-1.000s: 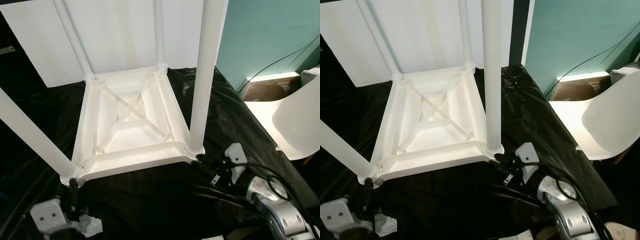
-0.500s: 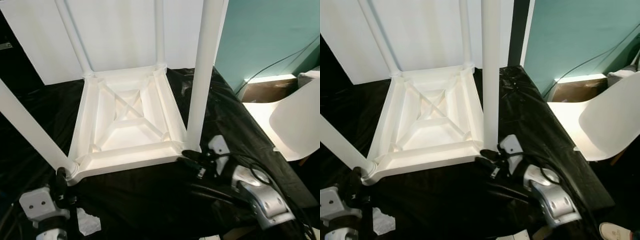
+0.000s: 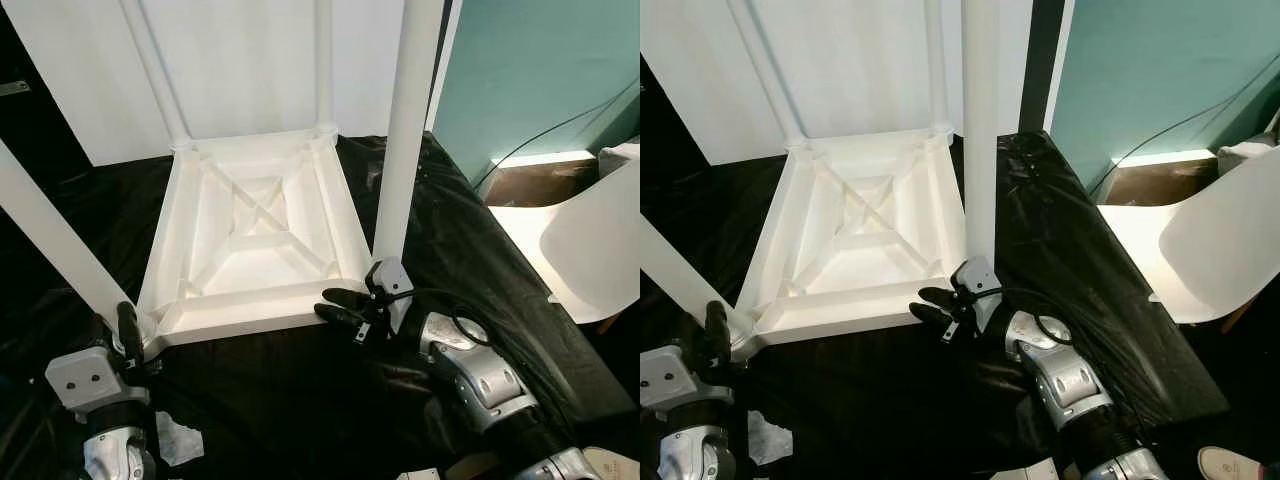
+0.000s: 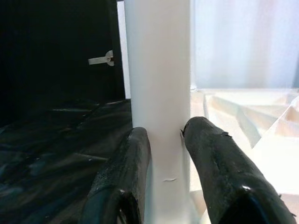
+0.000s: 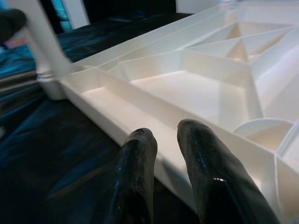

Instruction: Building children table

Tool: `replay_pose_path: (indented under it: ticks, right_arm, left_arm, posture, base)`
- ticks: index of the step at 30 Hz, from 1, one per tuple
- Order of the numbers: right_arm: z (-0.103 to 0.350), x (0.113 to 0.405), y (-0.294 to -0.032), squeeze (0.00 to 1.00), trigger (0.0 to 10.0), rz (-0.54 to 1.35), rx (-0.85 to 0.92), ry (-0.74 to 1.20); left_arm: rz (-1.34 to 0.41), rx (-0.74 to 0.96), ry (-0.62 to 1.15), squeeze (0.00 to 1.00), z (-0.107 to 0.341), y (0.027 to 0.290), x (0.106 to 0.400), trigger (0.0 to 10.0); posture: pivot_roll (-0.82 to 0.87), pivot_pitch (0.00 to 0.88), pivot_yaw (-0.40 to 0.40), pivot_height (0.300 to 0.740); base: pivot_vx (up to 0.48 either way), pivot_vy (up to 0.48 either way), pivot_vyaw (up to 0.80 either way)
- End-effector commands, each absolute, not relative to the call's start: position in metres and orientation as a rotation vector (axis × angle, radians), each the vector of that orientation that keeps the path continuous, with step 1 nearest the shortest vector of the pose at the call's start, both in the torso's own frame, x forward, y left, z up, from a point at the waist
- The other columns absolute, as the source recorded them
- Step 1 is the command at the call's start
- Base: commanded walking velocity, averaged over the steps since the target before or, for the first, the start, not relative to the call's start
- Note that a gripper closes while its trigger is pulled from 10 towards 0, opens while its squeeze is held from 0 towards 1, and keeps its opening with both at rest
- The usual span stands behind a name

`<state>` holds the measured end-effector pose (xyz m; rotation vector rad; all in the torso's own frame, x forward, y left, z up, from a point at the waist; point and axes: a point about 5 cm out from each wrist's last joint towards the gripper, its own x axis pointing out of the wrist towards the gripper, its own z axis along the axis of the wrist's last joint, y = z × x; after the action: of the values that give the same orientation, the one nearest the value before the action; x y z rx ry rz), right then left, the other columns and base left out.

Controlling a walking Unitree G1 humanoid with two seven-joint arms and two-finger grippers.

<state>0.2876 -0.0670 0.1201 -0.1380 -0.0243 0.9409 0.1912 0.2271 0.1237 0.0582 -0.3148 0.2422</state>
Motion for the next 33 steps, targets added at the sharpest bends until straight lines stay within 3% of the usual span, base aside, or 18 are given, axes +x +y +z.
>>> replay_pose_path:
  ticks: [1, 3, 7, 10, 24, 33]
  right_arm:
    - [0.127, 0.298, -0.065, 0.00, 10.0, 0.865, -0.170, -0.070]
    - [0.133, 0.308, -0.065, 0.00, 10.0, 0.763, -0.178, -0.108]
    - [0.134, 0.308, -0.068, 0.00, 10.0, 0.738, -0.177, -0.117]
    - [0.133, 0.308, -0.083, 0.00, 10.0, 0.646, -0.181, -0.125]
    - [0.119, 0.294, -0.143, 0.00, 10.0, 0.213, -0.221, -0.124]
    - [0.116, 0.289, -0.159, 0.00, 10.0, 0.124, -0.256, -0.109]
  left_arm:
    - [0.203, 0.073, -0.323, 0.00, 0.126, 0.219, 0.194, 10.0]
    - [0.131, 0.090, -0.311, 0.00, 0.123, 0.208, 0.197, 10.0]
    - [0.111, 0.097, -0.303, 0.00, 0.121, 0.205, 0.197, 10.0]
    - [0.106, 0.123, -0.291, 0.00, 0.118, 0.202, 0.195, 10.0]
    - [0.254, 0.115, -0.235, 0.00, 0.108, 0.202, 0.179, 10.0]
    - [0.337, 0.114, -0.197, 0.00, 0.101, 0.203, 0.165, 10.0]
  posture:
    - [0.05, 0.000, 0.026, 0.740]
    - [0.05, 0.000, 0.027, 0.740]
    - [0.04, 0.000, 0.028, 0.740]
    - [0.03, 0.000, 0.030, 0.740]
    - [0.00, 0.000, 0.036, 0.740]
    - [0.01, 0.000, 0.029, 0.740]
  base:
    - [0.000, 0.000, 0.00]
    - [0.000, 0.000, 0.00]
    - [0.000, 0.000, 0.00]
    - [0.000, 0.000, 0.00]
    - [0.000, 0.000, 0.00]
    - [0.000, 0.000, 0.00]
